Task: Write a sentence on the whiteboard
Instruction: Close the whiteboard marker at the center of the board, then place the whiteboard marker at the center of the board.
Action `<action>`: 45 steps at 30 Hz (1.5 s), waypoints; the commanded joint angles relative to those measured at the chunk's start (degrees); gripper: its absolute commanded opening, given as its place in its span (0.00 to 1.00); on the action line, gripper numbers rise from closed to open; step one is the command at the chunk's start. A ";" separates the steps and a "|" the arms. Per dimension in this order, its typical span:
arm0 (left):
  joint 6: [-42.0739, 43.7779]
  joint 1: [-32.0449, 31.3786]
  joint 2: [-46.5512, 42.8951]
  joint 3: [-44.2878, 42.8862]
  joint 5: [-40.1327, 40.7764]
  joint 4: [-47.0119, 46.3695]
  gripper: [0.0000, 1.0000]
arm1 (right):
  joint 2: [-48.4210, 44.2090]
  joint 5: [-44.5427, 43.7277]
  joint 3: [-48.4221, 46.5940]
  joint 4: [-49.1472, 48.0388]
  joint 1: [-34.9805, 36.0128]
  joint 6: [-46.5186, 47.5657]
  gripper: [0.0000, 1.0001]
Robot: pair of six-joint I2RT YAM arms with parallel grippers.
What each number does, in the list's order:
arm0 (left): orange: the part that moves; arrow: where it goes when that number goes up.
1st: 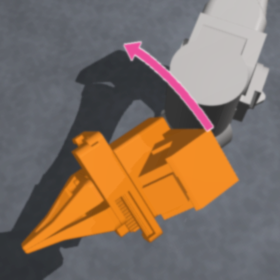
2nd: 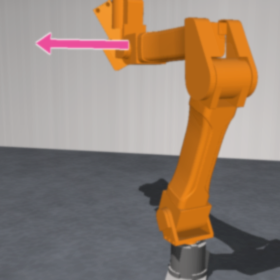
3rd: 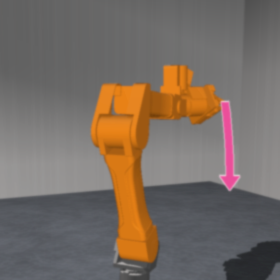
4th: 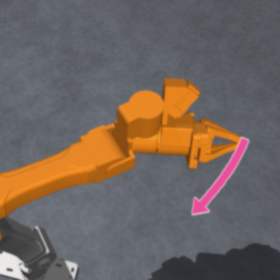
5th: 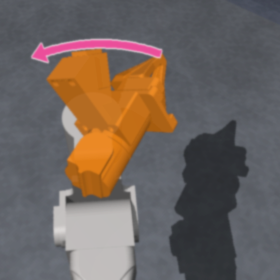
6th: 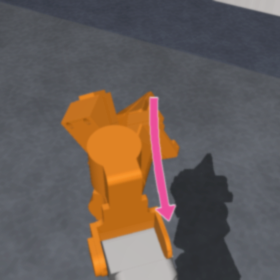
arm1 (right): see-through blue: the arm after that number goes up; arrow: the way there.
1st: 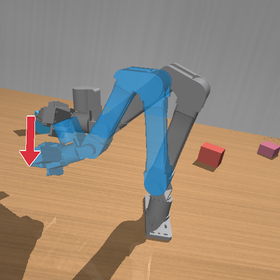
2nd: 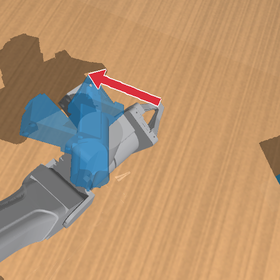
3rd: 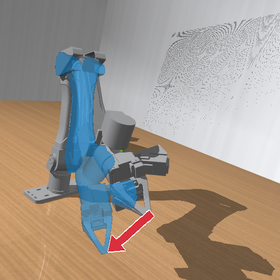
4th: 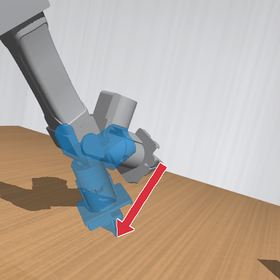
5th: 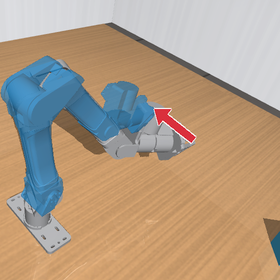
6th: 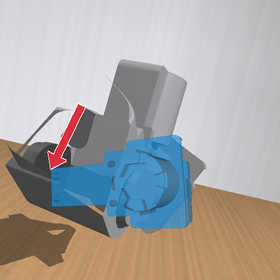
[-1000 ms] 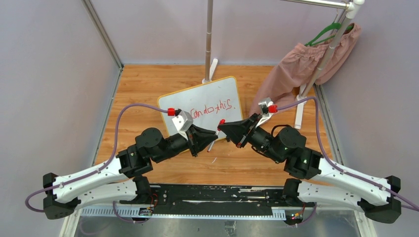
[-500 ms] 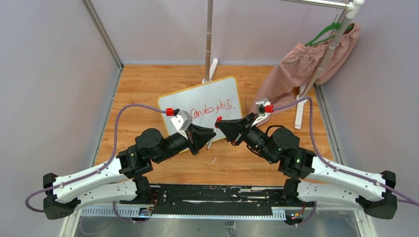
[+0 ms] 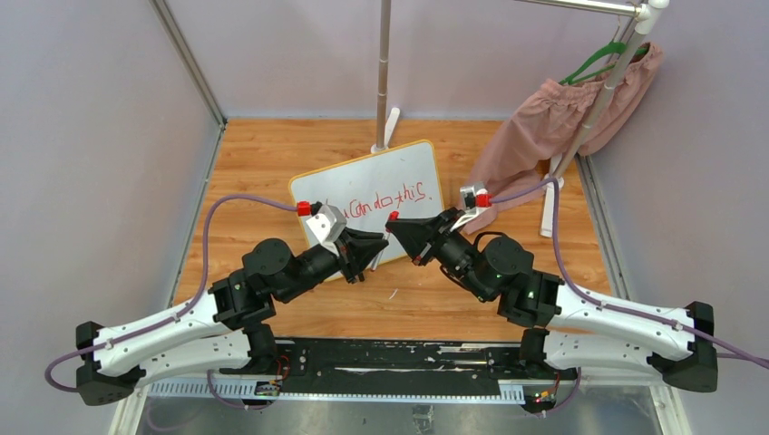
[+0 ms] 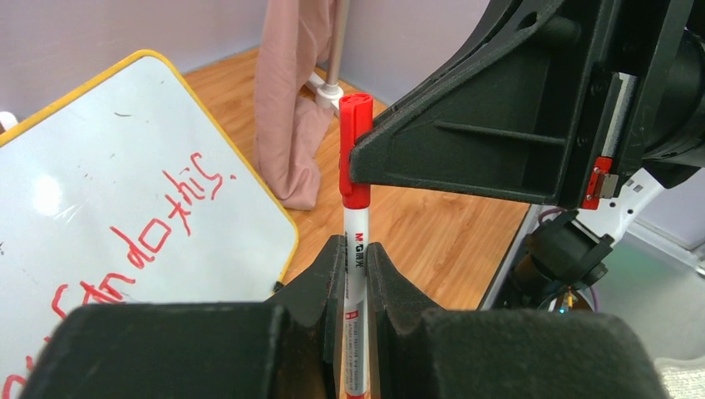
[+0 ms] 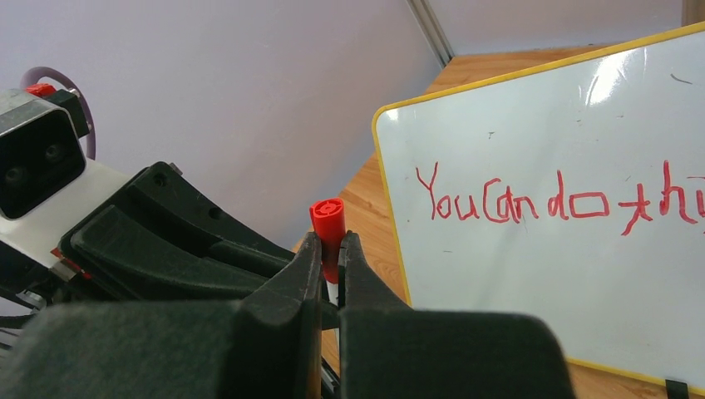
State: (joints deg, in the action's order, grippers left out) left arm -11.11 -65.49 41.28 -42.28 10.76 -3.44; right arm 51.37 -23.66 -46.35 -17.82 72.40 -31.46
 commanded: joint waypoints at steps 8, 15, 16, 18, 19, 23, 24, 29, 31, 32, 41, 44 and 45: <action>1.88 0.15 -1.93 -0.03 0.12 -17.27 0.00 | 3.63 7.63 1.23 10.79 6.04 -3.17 0.00; -1.17 0.17 -3.46 6.76 -0.80 -15.19 0.00 | 0.80 8.87 0.03 12.99 6.04 0.74 0.13; -1.26 0.19 -3.25 7.11 -0.91 -15.12 0.00 | 0.97 9.63 -0.31 13.25 6.05 0.76 0.22; -1.36 0.19 -2.93 7.63 -1.20 -15.02 0.00 | 1.05 9.71 -0.85 13.63 6.04 0.33 0.36; -1.30 0.17 -2.72 7.90 -1.38 -15.01 0.00 | 0.87 9.52 -0.99 13.56 6.07 0.08 0.41; -1.28 0.18 -1.75 9.17 -2.11 -14.44 0.00 | -1.13 7.84 -2.20 14.44 6.08 -0.33 0.60; -1.23 0.10 -1.49 9.61 -2.19 -14.16 0.00 | -1.85 7.28 -2.56 15.23 6.03 -0.43 0.66; 0.69 0.15 0.64 11.47 -2.90 -7.46 0.00 | -8.44 -0.18 -4.26 25.40 6.04 0.00 0.88; 1.66 0.17 2.77 11.21 -3.04 -2.57 0.00 | -12.57 -4.77 -3.72 29.22 6.07 0.47 0.89; 2.23 0.13 4.05 11.11 -3.41 -0.68 0.00 | -14.67 -6.88 -3.21 30.76 6.08 0.65 0.89; 6.57 -2.32 26.96 0.03 -3.18 18.03 0.00 | -27.94 -19.60 -1.12 37.16 6.08 5.06 0.89; 8.15 -4.78 34.91 -4.53 -1.16 22.59 0.00 | -28.63 -21.17 -2.21 39.94 6.08 5.34 0.88; 8.21 -5.51 36.86 -5.47 -0.50 23.22 0.00 | -28.94 -21.34 -2.33 40.33 6.08 5.54 0.88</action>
State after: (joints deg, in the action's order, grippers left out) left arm -6.00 -68.14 71.42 -42.30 7.86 12.14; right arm 24.03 -39.94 -47.88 17.41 77.89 -28.01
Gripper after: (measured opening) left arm 0.142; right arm 0.882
